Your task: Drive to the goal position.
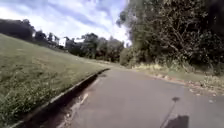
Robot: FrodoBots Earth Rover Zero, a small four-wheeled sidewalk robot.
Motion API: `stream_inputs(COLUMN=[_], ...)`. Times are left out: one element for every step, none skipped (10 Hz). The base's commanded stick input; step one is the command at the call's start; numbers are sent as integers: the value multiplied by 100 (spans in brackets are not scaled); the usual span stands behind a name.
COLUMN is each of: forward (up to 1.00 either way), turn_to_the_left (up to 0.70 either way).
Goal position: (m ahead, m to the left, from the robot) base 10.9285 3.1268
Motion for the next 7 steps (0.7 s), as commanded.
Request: stream_inputs(forward=[70, 70, 70, 70, 70, 70, 70], turn_to_the_left=[-17, -18, -17, -11, -11, 0, 0])
